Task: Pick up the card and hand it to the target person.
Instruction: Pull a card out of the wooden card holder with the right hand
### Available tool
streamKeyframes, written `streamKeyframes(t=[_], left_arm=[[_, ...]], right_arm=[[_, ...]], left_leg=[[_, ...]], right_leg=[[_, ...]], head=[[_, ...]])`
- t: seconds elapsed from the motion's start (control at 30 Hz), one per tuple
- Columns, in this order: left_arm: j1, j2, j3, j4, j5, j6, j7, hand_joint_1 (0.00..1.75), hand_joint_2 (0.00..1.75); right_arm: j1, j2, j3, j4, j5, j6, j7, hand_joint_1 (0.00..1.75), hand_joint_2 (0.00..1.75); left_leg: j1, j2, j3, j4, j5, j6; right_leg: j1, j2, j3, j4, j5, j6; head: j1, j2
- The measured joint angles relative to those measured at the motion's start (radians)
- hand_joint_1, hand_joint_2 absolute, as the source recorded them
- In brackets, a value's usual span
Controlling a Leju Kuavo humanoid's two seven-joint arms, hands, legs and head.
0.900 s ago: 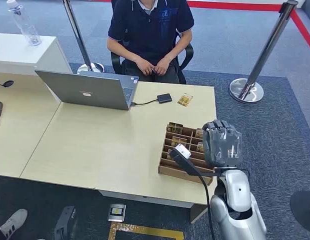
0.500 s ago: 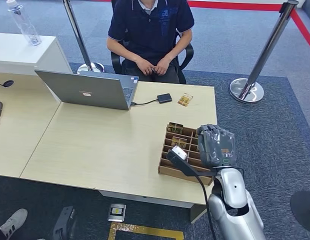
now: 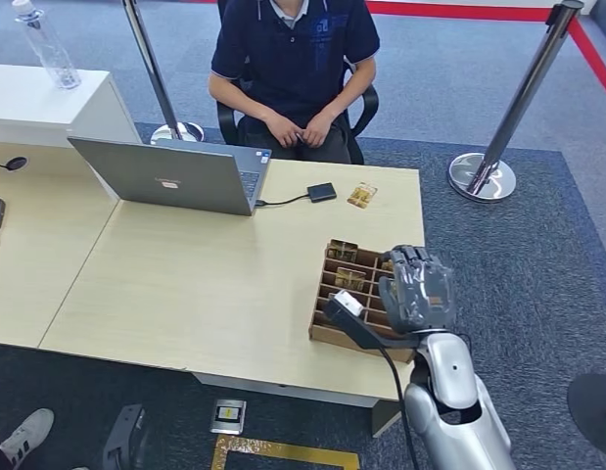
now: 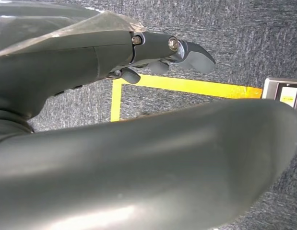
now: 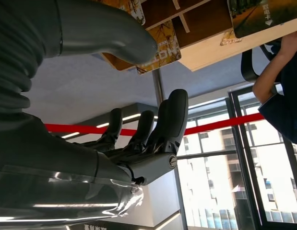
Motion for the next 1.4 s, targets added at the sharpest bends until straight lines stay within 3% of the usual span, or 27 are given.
streamKeyframes(t=[0.13, 0.33, 0.77, 1.1, 1.23, 1.4], left_arm=[[0.0, 0.0, 0.002, 0.0, -0.007, 0.0, 0.004, 0.0, 0.0], [0.0, 0.0, 0.01, 0.0, -0.018, -0.001, 0.008, 0.0, 0.0], [0.0, 0.0, 0.017, 0.0, -0.022, -0.001, 0.008, 0.0, 0.0], [0.0, 0.0, 0.018, 0.0, -0.024, 0.0, 0.008, 0.0, 0.0], [0.0, 0.0, 0.022, 0.0, -0.032, -0.001, 0.009, 0.0, 0.0], [0.0, 0.0, 0.028, 0.0, -0.038, -0.003, 0.009, 0.0, 0.0]], right_arm=[[0.005, -0.001, 0.0, 0.008, 0.003, 0.001, 0.01, 0.82, 1.75], [0.006, -0.002, 0.0, 0.036, 0.009, 0.0, 0.024, 0.62, 1.75], [-0.021, -0.007, -0.01, 0.129, 0.006, -0.019, 0.033, 0.51, 1.75], [-0.044, -0.007, -0.018, 0.184, 0.005, -0.031, 0.034, 0.55, 1.75], [-0.064, -0.008, -0.023, 0.222, -0.004, -0.046, 0.033, 0.73, 1.75], [-0.079, -0.007, -0.034, 0.244, -0.004, -0.056, 0.033, 0.77, 1.75]], left_leg=[[0.0, 0.0, 0.0, 0.0, 0.0, 0.0], [0.0, 0.0, 0.0, 0.0, 0.0, 0.0], [0.0, 0.0, 0.0, 0.0, 0.0, 0.0], [0.0, 0.0, -0.001, 0.0, 0.0, 0.0], [0.0, 0.0, -0.001, 0.0, 0.0, 0.0], [0.0, 0.0, -0.001, 0.0, 0.0, 0.0]], right_leg=[[0.0, 0.0, 0.0, 0.0, 0.0, 0.0], [0.0, 0.0, 0.0, 0.0, 0.0, 0.0], [0.0, 0.0, 0.0, 0.0, 0.0, 0.0], [0.0, 0.0, -0.001, 0.0, 0.0, 0.0], [0.0, 0.0, -0.001, 0.0, 0.0, 0.0], [0.0, 0.0, -0.001, 0.0, 0.0, 0.0]], head=[[0.0, 0.0], [0.0, 0.0], [0.0, 0.0], [0.0, 0.0], [0.0, 0.0], [0.0, 0.0]])
